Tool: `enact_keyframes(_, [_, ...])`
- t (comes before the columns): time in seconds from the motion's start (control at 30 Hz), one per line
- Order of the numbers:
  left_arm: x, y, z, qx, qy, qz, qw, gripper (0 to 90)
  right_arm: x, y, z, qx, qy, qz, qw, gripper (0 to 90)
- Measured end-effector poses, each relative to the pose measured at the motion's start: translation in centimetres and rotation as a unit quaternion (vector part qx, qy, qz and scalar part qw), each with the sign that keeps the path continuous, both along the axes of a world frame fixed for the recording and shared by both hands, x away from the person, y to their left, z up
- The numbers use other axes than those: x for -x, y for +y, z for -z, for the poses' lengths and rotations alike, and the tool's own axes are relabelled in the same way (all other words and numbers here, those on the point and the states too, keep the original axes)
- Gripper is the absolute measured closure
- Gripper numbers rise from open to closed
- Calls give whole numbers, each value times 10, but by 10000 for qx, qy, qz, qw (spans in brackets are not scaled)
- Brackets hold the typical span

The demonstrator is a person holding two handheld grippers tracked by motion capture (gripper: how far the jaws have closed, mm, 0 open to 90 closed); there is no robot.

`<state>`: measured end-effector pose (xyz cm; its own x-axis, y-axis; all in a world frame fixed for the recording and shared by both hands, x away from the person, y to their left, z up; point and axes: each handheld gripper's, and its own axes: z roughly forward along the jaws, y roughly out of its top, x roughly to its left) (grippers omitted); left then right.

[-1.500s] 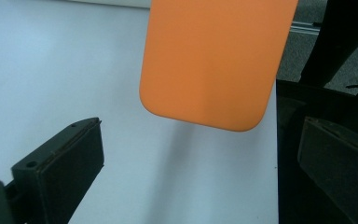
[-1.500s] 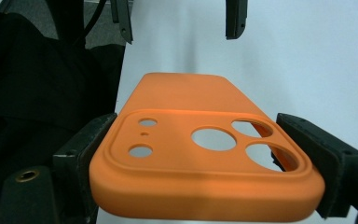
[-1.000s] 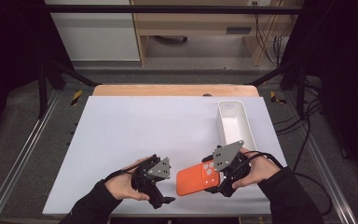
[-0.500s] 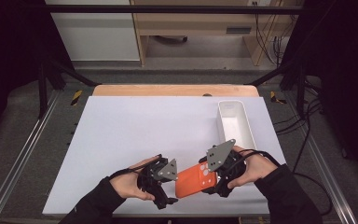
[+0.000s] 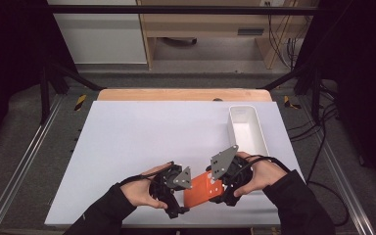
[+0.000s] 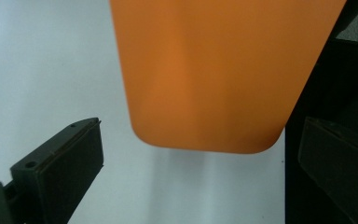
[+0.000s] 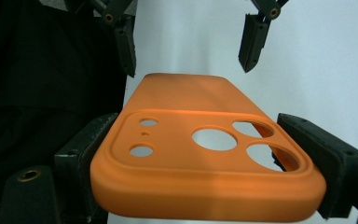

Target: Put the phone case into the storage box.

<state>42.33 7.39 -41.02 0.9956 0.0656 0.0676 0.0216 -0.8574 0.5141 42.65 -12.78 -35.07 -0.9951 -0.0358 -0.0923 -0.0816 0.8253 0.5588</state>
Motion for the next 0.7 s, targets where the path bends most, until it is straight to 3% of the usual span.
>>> enact_keyframes(0.7, [-5,-17,2,-387,-120,150,9991,0,-3,14,-1,206,-5,14,9998,161])
